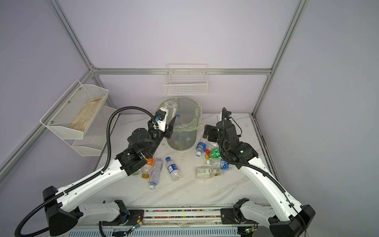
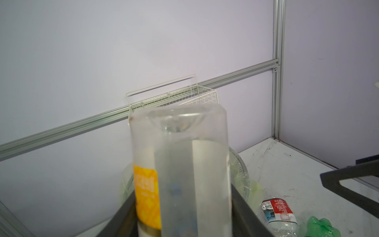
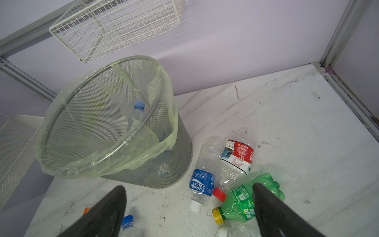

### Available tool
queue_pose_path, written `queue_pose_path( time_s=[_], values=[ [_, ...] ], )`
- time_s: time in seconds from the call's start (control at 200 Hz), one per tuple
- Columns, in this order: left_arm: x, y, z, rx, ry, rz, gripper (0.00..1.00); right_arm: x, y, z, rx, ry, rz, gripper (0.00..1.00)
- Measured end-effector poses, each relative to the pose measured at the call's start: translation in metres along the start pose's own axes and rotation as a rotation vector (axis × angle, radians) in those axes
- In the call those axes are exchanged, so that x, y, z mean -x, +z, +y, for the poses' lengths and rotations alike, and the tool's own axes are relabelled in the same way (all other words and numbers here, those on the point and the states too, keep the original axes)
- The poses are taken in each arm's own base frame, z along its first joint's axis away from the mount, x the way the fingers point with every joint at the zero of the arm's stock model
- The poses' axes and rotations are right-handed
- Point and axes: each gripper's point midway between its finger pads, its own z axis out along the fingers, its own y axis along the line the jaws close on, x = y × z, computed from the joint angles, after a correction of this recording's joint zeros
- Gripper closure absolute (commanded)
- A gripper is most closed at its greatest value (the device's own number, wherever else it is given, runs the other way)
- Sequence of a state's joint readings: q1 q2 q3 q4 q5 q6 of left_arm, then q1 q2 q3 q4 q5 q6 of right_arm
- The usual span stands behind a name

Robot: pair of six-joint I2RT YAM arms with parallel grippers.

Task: Throw the plastic bottles in the bin
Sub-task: Throw the plastic bottle into the trash bin.

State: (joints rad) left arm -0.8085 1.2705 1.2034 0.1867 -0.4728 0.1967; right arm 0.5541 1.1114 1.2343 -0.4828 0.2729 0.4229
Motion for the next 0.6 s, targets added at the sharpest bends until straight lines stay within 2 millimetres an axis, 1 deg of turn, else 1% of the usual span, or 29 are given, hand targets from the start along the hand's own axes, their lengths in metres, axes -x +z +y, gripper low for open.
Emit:
queue_pose_path(
  time_s=[0.115, 0.135, 0.155, 0.165, 0.17, 0.185, 0.19, 0.195, 0.205, 0.215, 0.225, 0.305, 0.37, 0.46, 0.53, 0.6],
  values=[
    [-0.002, 0.027, 0.007, -0.005, -0.031, 0.042, 0.79, 0.003, -0.004, 0.000, 0.006, 0.004, -0.011, 0.03],
    [-0.001, 0.032, 0.008, -0.006, -0.035, 0.049, 0.77, 0.003, -0.005, 0.000, 0.007, 0.004, -0.011, 0.03],
    [-0.003, 0.039, 0.009, -0.005, -0.041, 0.066, 0.72, 0.004, -0.005, 0.000, 0.007, 0.005, -0.014, 0.03],
    [-0.002, 0.041, 0.010, -0.005, -0.042, 0.069, 0.62, 0.004, -0.006, 0.000, 0.008, 0.005, -0.014, 0.03],
    [-0.003, 0.044, 0.010, -0.003, -0.044, 0.076, 0.60, 0.004, -0.006, 0.000, 0.008, 0.005, -0.014, 0.03],
    [-0.003, 0.050, 0.012, -0.002, -0.046, 0.089, 0.37, 0.004, -0.006, 0.000, 0.008, 0.006, -0.015, 0.03],
    [-0.003, 0.051, 0.012, -0.002, -0.048, 0.093, 0.34, 0.004, -0.006, 0.000, 0.009, 0.006, -0.016, 0.03],
    [-0.003, 0.052, 0.012, -0.003, -0.049, 0.095, 0.25, 0.004, -0.006, 0.000, 0.009, 0.006, -0.015, 0.03],
    [-0.003, 0.057, 0.013, -0.001, -0.049, 0.103, 0.13, 0.004, -0.007, 0.000, 0.009, 0.006, -0.016, 0.03],
    [-0.003, 0.062, 0.014, 0.000, -0.053, 0.114, 0.04, 0.005, -0.007, 0.000, 0.009, 0.006, -0.017, 0.03],
    [-0.002, 0.065, 0.014, 0.000, -0.054, 0.122, 0.01, 0.005, -0.007, 0.000, 0.009, 0.006, -0.017, 0.03],
    [0.001, 0.097, 0.016, 0.007, -0.069, 0.191, 0.00, 0.006, -0.009, 0.000, 0.012, 0.008, -0.021, 0.03],
    [-0.001, 0.110, 0.016, 0.011, -0.079, 0.231, 0.00, 0.007, -0.011, 0.000, 0.015, 0.009, -0.026, 0.03],
    [-0.013, 0.106, 0.011, -0.005, -0.076, 0.289, 0.00, 0.009, -0.013, 0.000, 0.019, 0.012, -0.032, 0.03],
    [-0.010, 0.100, 0.011, -0.013, -0.083, 0.296, 0.00, 0.009, -0.014, 0.000, 0.020, 0.013, -0.035, 0.03],
    [0.001, 0.091, 0.013, -0.017, -0.096, 0.281, 0.00, 0.009, -0.014, 0.000, 0.020, 0.013, -0.034, 0.03]
  ],
)
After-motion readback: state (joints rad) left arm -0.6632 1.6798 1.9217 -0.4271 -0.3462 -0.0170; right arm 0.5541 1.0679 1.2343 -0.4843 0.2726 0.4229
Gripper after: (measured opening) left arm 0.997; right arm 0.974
